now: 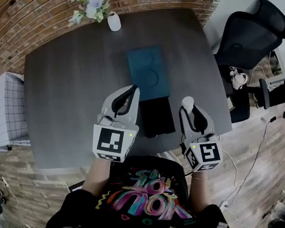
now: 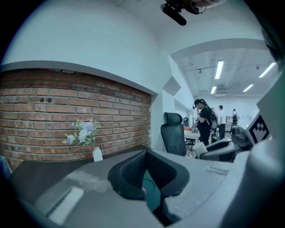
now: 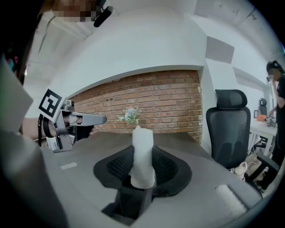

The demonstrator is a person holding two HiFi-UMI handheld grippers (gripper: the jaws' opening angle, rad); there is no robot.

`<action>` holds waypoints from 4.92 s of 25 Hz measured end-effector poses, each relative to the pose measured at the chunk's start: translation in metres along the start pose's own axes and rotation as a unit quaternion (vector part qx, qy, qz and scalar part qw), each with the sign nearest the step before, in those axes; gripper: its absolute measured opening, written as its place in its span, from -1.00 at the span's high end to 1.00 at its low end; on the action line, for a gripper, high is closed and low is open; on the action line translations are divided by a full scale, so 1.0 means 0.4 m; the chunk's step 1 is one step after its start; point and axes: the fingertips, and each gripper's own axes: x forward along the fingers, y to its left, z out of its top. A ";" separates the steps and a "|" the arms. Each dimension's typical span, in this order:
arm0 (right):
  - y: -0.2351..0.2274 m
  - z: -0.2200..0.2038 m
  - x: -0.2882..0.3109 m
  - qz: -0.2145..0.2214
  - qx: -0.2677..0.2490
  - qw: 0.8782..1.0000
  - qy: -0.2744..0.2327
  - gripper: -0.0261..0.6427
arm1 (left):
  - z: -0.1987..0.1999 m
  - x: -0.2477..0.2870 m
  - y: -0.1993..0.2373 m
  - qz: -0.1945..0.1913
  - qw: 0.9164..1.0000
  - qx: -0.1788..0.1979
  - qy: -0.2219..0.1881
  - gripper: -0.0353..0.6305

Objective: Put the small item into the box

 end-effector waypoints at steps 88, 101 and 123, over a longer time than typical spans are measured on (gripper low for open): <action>0.214 -0.457 0.239 0.270 -0.303 0.877 0.258 0.52 | -0.086 -0.137 0.172 0.199 0.975 -0.096 0.010 0.89; 0.212 -0.493 0.250 0.262 -0.338 0.855 0.295 0.52 | -0.103 -0.129 0.196 0.188 0.979 -0.080 0.014 0.89; 0.213 -0.493 0.250 0.265 -0.326 0.856 0.302 0.49 | -0.101 -0.131 0.200 0.185 0.980 -0.067 0.011 0.89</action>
